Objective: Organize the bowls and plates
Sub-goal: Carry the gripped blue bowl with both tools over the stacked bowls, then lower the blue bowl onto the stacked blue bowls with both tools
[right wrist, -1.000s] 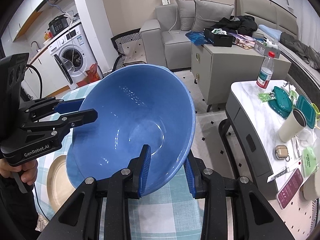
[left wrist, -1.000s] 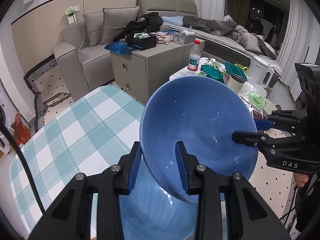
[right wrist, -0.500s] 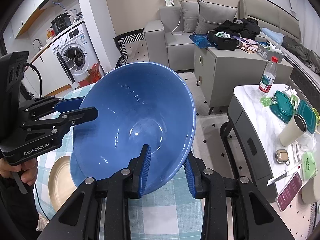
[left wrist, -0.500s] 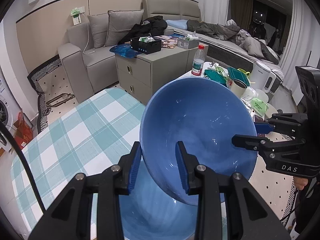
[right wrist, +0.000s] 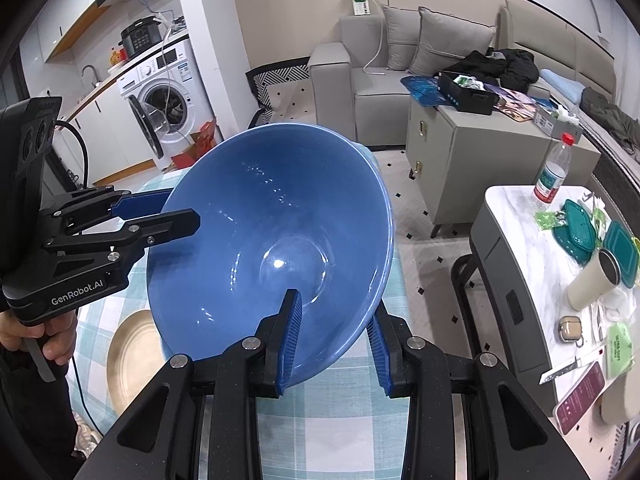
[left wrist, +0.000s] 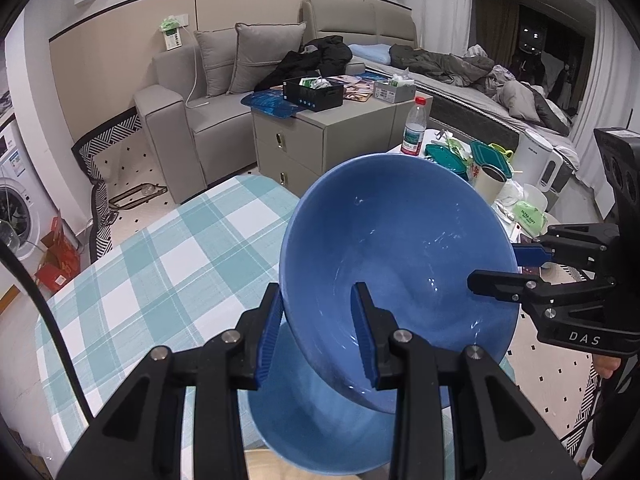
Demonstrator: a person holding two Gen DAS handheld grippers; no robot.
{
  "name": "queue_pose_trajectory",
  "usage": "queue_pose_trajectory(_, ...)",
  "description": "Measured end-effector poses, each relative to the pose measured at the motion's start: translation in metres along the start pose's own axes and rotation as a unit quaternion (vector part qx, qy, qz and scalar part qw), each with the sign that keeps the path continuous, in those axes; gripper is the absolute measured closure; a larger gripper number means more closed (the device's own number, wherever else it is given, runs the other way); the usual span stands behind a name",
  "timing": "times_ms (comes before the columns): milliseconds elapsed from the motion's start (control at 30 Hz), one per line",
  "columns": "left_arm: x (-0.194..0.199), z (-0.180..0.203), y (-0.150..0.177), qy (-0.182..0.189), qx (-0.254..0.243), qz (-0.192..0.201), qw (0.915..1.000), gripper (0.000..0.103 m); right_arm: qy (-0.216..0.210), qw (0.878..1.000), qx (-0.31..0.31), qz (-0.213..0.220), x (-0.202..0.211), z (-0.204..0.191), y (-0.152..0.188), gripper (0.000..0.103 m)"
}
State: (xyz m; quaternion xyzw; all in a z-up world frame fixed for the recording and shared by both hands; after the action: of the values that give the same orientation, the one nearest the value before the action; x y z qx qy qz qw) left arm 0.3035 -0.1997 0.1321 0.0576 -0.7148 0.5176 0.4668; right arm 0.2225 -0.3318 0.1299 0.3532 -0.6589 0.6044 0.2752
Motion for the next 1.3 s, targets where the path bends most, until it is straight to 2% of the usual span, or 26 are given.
queue_pose_trajectory(567, 0.011, -0.025, 0.028, -0.024, 0.028, -0.015, 0.9992, 0.07, -0.025, 0.999, 0.029, -0.021, -0.016, -0.038, 0.003, 0.07)
queue_pose_trajectory(1300, -0.003, -0.033, 0.055, -0.021, 0.045, -0.042, 0.9979, 0.07, -0.032, 0.997, 0.037, -0.065, -0.044, -0.047, 0.019, 0.07)
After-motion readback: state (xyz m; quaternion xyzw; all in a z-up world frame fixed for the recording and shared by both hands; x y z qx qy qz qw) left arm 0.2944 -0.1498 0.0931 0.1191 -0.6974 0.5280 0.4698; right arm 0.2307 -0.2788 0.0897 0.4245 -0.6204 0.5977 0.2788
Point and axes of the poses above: each gripper's, at about its wrist camera, not at the fingertips, and x roughly against the way its jaws point, z to its right, y to its underside, the point moved 1 cm from there along -x, roughly the way its jaws point, and after that the axes turned 5 degrees about -x, right-handed, at the moved point
